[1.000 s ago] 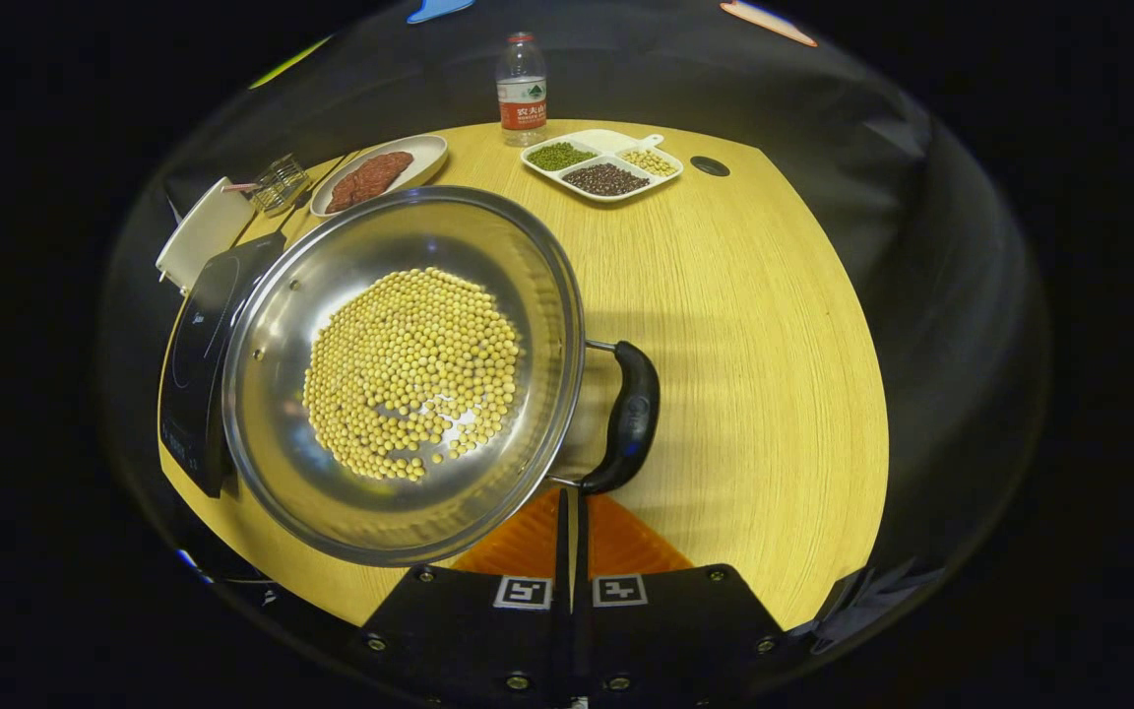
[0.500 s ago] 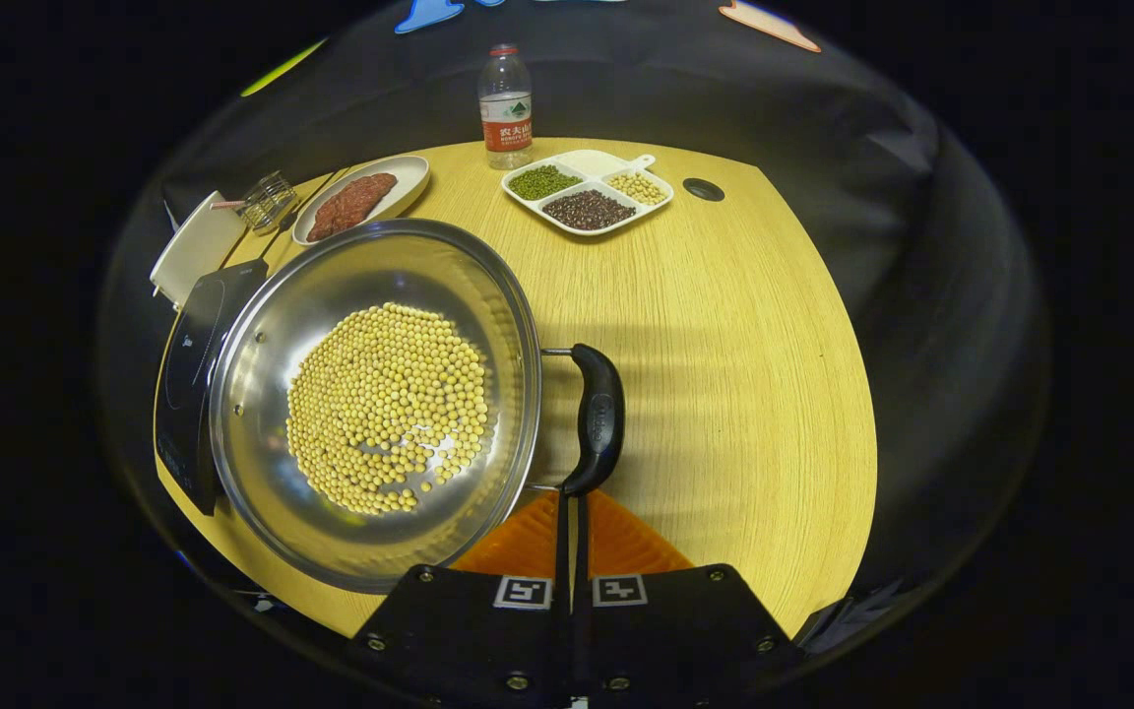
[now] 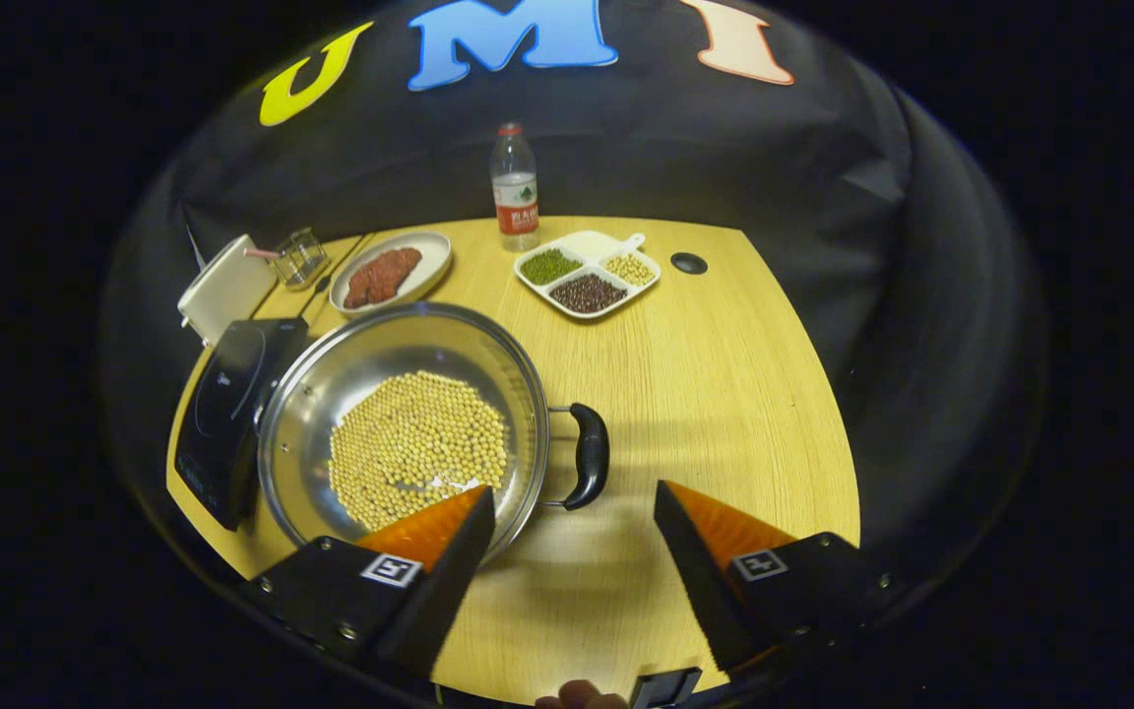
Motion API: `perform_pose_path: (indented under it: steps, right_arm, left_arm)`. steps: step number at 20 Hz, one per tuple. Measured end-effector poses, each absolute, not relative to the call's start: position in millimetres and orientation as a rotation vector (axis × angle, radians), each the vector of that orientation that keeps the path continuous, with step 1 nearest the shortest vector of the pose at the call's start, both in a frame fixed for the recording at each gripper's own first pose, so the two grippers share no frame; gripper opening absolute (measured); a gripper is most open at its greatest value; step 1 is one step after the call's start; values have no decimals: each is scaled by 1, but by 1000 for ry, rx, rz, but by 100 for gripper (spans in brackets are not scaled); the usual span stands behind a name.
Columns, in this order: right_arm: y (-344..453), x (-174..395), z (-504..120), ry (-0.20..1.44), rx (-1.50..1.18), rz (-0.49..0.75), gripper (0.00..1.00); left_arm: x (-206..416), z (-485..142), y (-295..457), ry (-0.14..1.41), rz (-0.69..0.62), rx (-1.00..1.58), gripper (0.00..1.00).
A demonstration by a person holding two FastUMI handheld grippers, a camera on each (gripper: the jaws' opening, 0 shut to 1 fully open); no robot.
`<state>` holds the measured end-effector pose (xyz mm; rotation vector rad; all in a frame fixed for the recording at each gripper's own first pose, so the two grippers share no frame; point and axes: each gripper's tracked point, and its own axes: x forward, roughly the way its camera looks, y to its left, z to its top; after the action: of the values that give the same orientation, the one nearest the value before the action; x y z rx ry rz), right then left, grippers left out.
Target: First push the handle of the pot to place it horizontally, then grasp the pot with both hands and set it on the induction cooktop.
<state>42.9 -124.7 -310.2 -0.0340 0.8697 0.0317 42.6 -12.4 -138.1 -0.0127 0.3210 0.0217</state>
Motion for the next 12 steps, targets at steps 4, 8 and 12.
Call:
perform_pose_path:
  steps: [4, 8, 12]
  right_arm:
    - [-122, 47, -300, 804, 30, 28, 100]
    - [-120, 53, -310, 808, 66, 23, 100]
    - [-121, 62, -327, 839, 73, 13, 100]
  left_arm:
    - [55, -188, -26, 430, -25, -76, 97]
    - [72, -252, -42, 556, -82, -82, 97]
    - [82, -321, -57, 679, -126, -81, 99]
